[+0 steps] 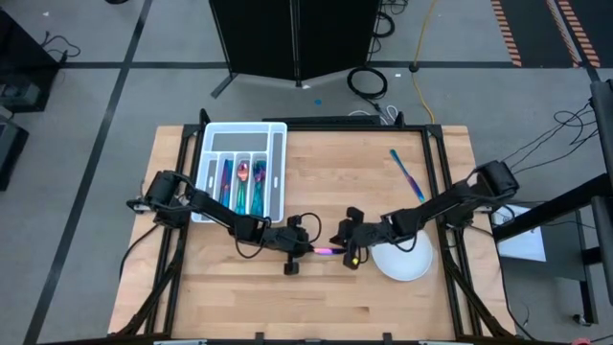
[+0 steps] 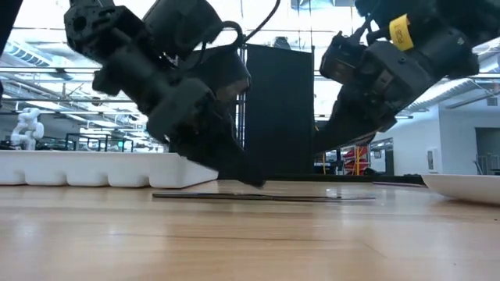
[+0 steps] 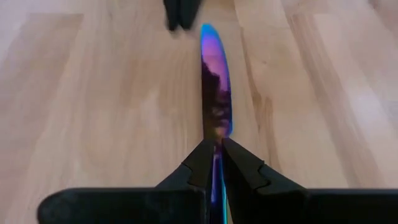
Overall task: Sort silverware
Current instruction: Put the iridescent knife into the white silverware tray
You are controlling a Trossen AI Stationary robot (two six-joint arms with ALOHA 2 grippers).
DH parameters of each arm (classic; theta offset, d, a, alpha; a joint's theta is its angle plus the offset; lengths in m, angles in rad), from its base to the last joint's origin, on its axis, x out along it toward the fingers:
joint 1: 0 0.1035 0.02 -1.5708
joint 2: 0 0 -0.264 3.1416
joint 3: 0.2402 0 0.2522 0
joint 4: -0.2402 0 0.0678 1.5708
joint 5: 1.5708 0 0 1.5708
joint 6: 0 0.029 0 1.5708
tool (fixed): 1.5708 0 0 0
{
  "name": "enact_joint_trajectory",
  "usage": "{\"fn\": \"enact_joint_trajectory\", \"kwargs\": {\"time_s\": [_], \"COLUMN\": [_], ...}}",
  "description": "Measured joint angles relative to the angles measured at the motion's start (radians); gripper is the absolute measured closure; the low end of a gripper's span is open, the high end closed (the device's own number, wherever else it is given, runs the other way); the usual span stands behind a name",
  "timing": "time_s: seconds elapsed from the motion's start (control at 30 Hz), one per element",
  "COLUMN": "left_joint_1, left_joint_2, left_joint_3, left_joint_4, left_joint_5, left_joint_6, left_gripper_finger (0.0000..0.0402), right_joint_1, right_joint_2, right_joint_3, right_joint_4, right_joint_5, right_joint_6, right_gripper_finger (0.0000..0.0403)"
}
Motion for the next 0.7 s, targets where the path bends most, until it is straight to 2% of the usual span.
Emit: {"fn": "enact_joint_trajectory", "kwargs": {"time_s": [0.1,0.37,0.53,0.7], "left_joint_1": [0.0,-0.024,-0.05,-0.061], "left_joint_2": [-0.053,-0.216,-0.205,-0.201], "left_joint_3": [0.002,0.002,0.002,0.002], "left_joint_4": [-0.051,-0.401,-0.496,-0.499], "left_joint_5": [0.01,0.027,0.018,-0.088], "left_joint_6": [0.0,-0.038,-0.054,-0.054], "left_gripper_finger": [0.0368,0.0359,0.0308,0.0247], "right_joint_1": [-0.002,-0.003,-0.001,-0.001], "right_joint_2": [0.029,0.05,0.062,0.127], "right_joint_3": [0.0,0.0,0.001,0.028], "right_joint_4": [0.061,0.103,0.167,0.237], "right_joint_5": [-0.036,-0.049,-0.049,-0.049], "right_joint_6": [-0.027,-0.051,-0.073,-0.101], "right_gripper_finger": [0.0403,0.0403,0.0393,0.0358]}}
